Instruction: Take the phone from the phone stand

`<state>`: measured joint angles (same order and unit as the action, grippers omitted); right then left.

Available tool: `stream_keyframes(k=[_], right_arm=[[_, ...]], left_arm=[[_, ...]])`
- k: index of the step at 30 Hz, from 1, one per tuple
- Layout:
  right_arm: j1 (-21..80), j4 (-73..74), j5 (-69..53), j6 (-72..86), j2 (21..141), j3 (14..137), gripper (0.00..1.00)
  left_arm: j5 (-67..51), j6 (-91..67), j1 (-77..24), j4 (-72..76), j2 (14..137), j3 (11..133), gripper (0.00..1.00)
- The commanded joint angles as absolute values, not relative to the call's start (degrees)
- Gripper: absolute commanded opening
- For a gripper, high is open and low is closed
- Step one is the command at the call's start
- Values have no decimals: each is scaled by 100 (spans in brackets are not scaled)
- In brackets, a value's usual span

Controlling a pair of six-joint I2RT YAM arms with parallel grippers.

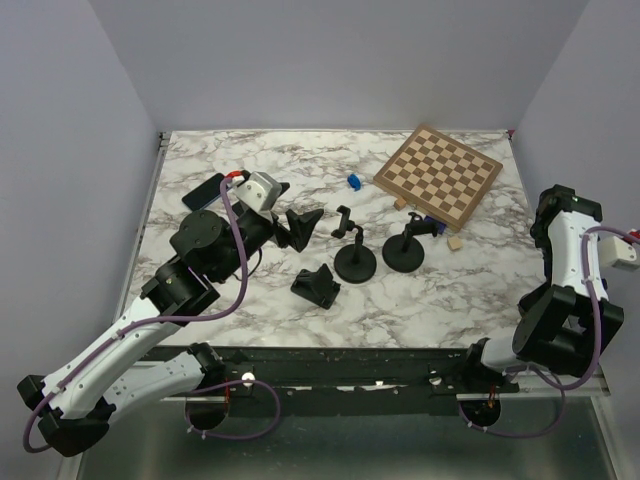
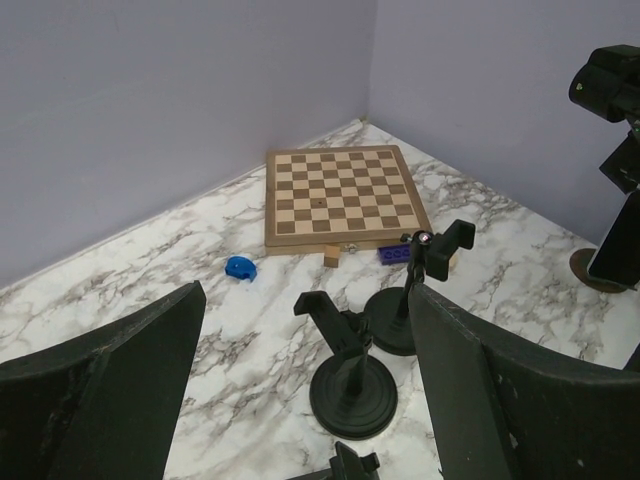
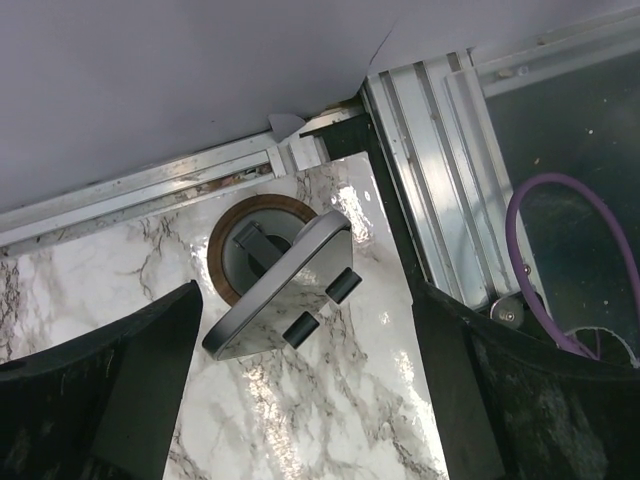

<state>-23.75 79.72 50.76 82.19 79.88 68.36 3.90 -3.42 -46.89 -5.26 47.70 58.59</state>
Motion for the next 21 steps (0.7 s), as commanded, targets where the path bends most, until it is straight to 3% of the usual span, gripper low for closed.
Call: stream_keyframes(k=[1,10,21], right_arm=[[-2408,7947,5461,8548,8181,6753,91],[-2409,7858,5597,8683,8374,6647,85],[-2409,7707,5935,8754,8512,6551,69]], left_arm=[[448,-297,-4720,-475,4788,5827,91],[414,-315,-4728,-492,4843,5845,91],[396,-347,-4732,-510,4894,5853,91]])
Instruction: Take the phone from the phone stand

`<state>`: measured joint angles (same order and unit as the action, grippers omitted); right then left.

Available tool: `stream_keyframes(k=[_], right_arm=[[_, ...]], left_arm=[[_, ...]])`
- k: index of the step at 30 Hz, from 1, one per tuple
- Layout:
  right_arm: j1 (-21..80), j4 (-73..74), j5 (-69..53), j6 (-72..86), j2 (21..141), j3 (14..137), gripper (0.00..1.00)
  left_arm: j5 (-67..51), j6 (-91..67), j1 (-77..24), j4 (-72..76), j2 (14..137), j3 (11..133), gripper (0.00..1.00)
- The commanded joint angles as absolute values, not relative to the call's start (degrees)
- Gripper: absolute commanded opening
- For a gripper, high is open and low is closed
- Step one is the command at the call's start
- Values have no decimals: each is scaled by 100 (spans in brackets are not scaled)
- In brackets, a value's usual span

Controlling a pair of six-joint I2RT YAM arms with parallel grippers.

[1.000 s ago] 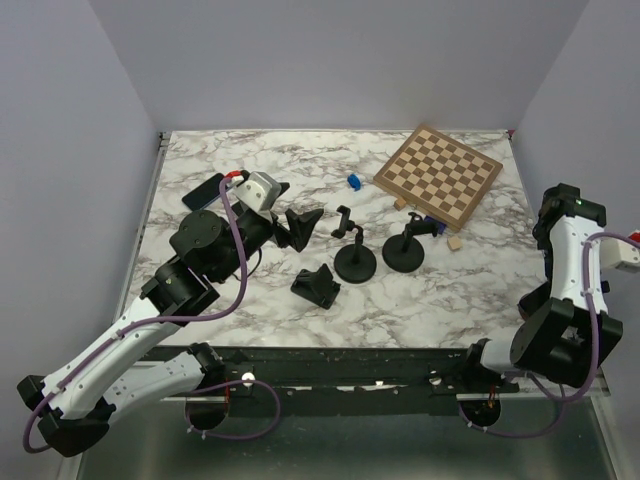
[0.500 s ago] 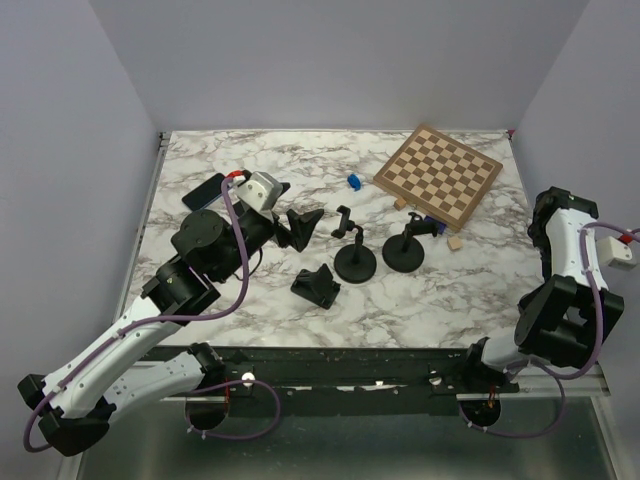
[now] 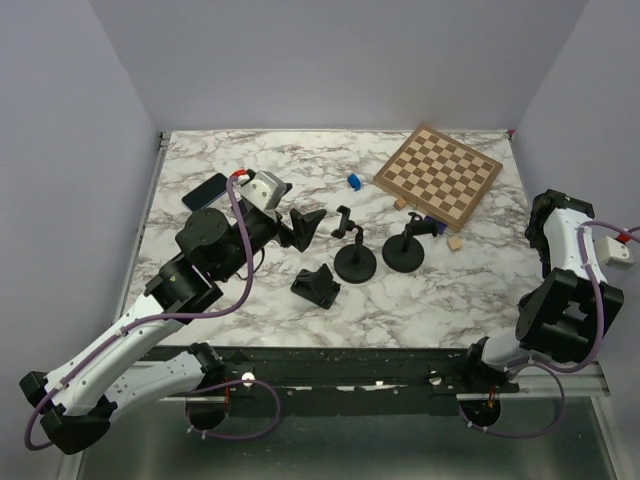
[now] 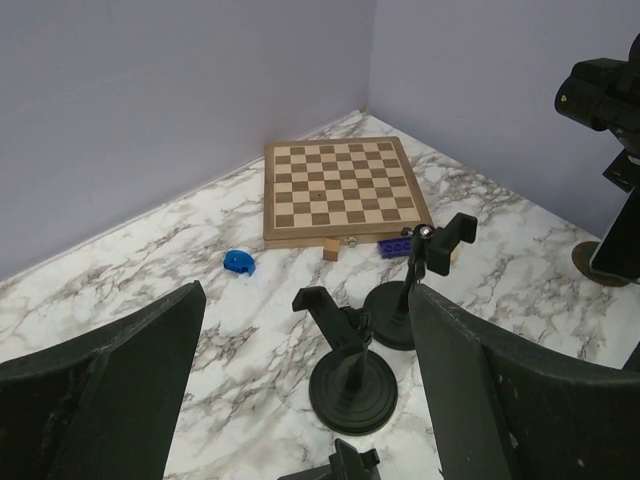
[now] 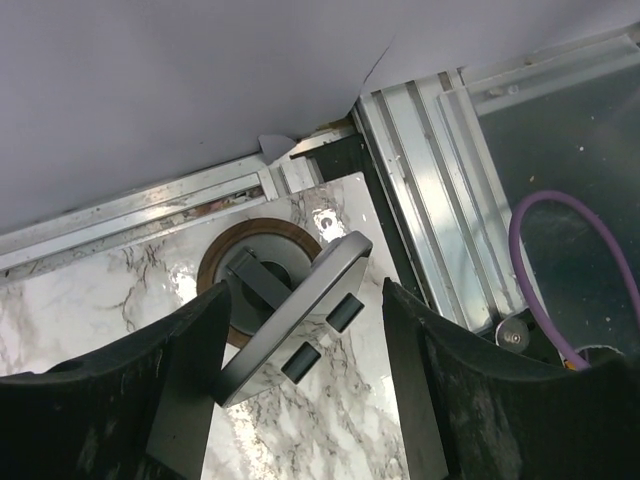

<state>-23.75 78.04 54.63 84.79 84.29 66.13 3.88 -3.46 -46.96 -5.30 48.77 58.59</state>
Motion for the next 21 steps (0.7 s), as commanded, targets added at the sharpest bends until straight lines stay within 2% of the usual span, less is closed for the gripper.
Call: stream_keyframes(k=[1,6,9,12,16,21], right_arm=[[-2408,7707,5934,8768,8531,6557,69],[-2408,7590,5826,8793,8612,6486,67],[-2409,7592,5791,8839,8655,6495,60],[-2408,7625,5857,8870,8666,6526,58],[-2408,7691,5925,8904,8605,6543,40],[-2408,7922,6023,9004,8556,6600,32]], left_arm=[[389,-345,-4732,-510,4908,5854,91],[387,-349,-4729,-510,4920,5856,91],[400,-336,-4729,-510,4931,5845,91],[404,-337,-4729,-514,4939,5857,91],[387,-347,-4734,-520,4931,5854,91],[378,-355,-4729,-519,4940,5860,91]])
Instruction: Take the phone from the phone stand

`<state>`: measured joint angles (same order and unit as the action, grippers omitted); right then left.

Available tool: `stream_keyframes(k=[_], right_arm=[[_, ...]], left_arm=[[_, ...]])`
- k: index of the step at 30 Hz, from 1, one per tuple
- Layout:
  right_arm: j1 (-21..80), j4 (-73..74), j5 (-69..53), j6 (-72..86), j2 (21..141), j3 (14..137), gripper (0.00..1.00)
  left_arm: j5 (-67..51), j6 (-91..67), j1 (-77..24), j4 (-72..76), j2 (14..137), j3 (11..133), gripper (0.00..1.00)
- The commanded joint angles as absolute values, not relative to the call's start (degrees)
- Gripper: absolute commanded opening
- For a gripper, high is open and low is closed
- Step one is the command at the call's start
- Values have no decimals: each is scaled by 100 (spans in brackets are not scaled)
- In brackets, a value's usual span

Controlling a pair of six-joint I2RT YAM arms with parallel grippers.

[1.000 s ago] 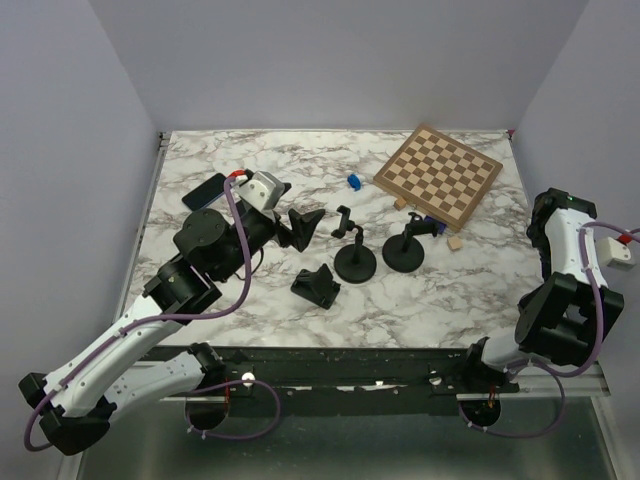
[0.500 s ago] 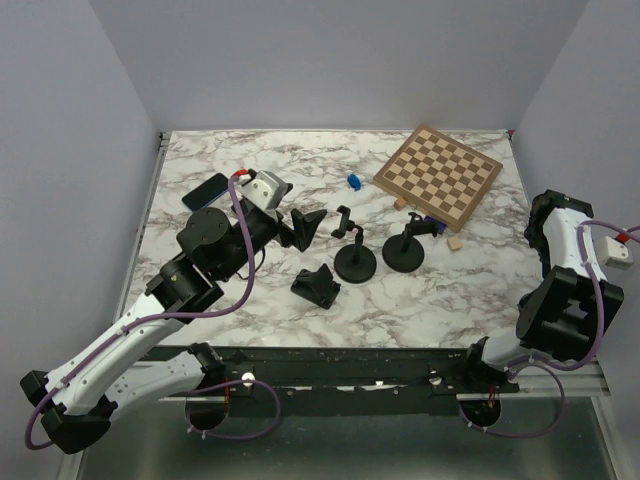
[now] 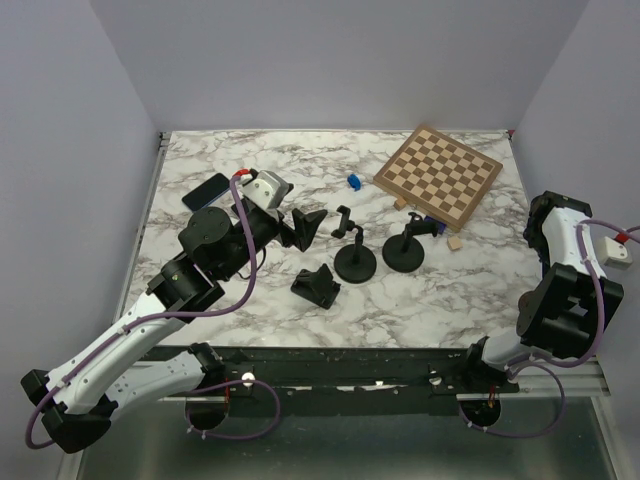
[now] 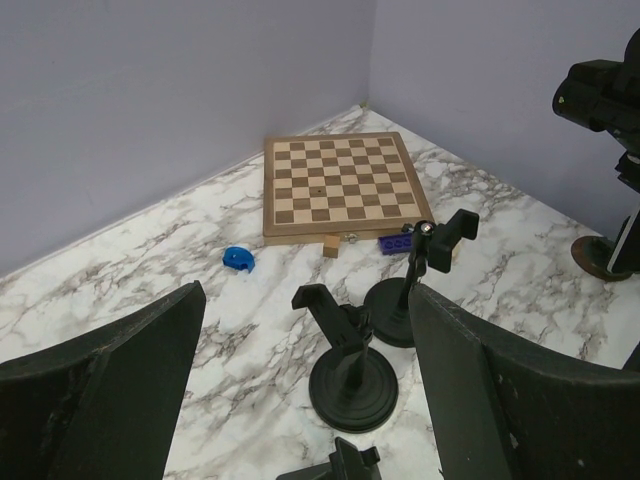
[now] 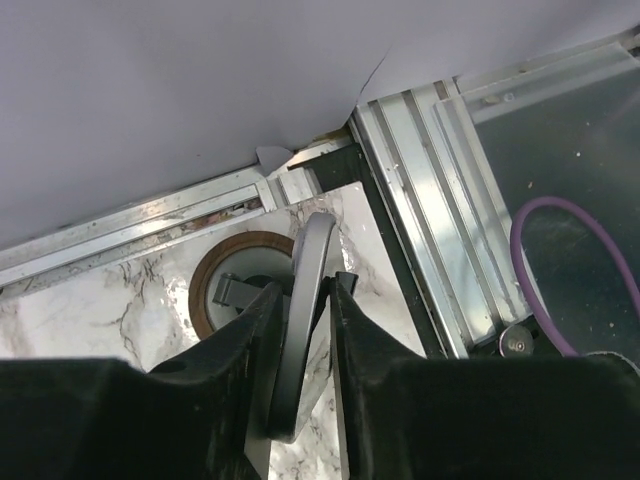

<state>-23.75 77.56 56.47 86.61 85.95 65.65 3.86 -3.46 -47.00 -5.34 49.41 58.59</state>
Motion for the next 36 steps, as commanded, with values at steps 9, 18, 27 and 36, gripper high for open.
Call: stream_keyframes(k=[9,18,27,36], right_arm=[[-2410,8133,6020,8830,8313,6847,17],[-2408,8140,6029,8016,7780,7408,1],[-2395,6774,5117,5065,7102,7883,1],[-1173,5102,3515,3105,6509,7868,1]], left_arm=[[369,-353,-4730,-519,4974,5853,91],[387,-345,-4729,-527,5024,5854,91],[498,-314,-4730,-533,5054,5845,91],[848,-191,-4729,-508,5069,5800,91]])
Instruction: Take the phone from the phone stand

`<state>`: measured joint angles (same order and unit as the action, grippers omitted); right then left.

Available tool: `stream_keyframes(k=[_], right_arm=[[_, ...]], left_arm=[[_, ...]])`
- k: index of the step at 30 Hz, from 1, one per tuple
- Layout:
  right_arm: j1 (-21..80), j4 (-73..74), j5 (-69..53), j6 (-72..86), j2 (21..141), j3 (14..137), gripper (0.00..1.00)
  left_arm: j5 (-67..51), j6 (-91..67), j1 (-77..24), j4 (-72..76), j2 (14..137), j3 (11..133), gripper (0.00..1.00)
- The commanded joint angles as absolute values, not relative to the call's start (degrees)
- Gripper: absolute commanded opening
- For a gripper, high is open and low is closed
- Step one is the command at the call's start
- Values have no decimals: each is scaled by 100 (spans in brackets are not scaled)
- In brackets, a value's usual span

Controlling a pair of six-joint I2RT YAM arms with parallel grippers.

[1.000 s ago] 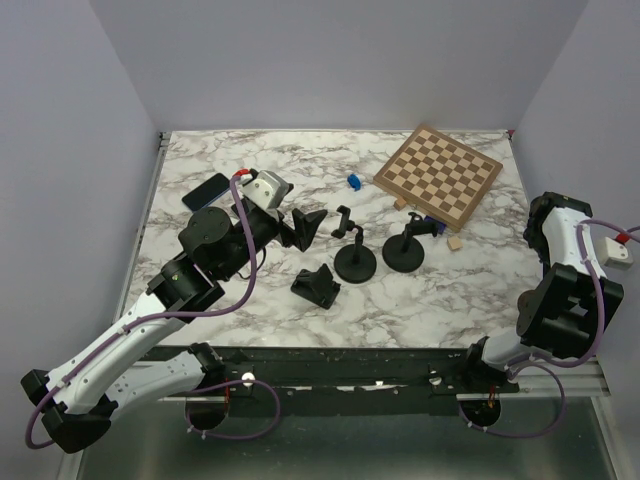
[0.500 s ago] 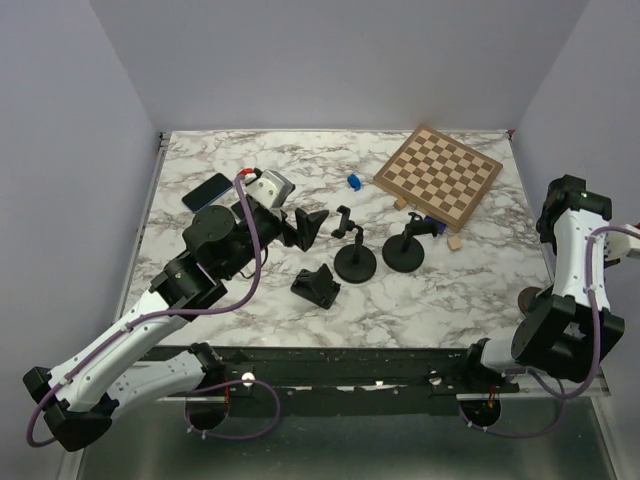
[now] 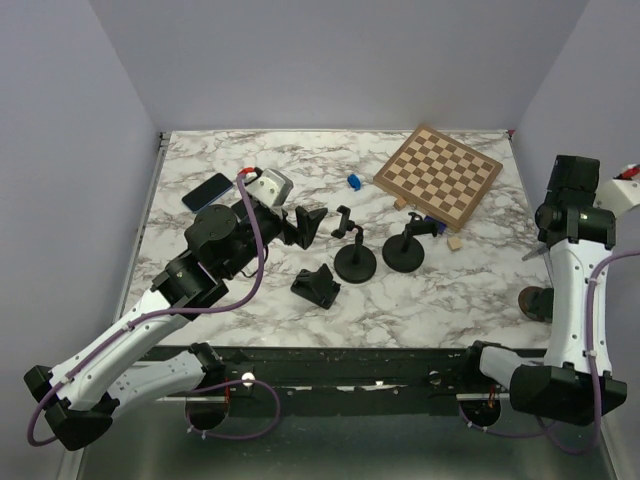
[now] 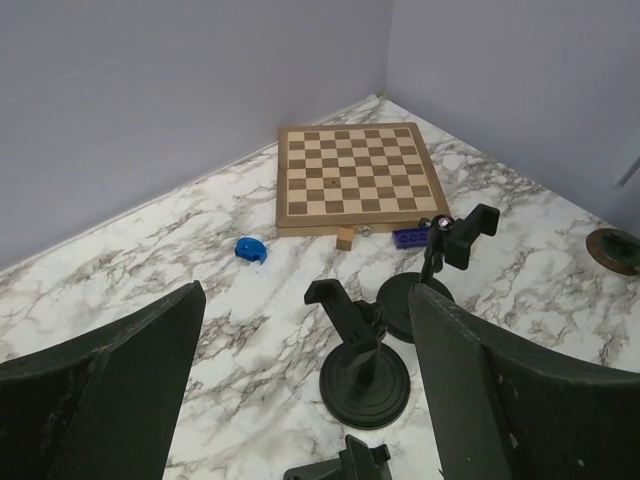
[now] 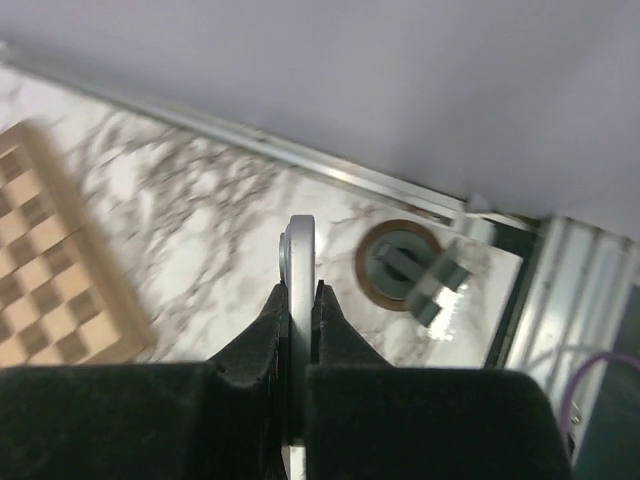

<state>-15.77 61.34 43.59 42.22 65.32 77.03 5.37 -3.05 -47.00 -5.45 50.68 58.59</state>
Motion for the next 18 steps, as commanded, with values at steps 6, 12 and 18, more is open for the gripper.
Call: stream_keyframes(k=[6,12,18], right_arm=[[-761,4801,2001,2926,6813,8596,1],[330,4737,1609,3608,7180,9544,1],[1453,4331,1472,4521,7464,10101,1]], left_arm=[[977,-189,-4731,-468,4995,5775,91],[856,-193,-4723,-319,4812,5682,91],[636,-165,-4722,-176,4611,5606,91]])
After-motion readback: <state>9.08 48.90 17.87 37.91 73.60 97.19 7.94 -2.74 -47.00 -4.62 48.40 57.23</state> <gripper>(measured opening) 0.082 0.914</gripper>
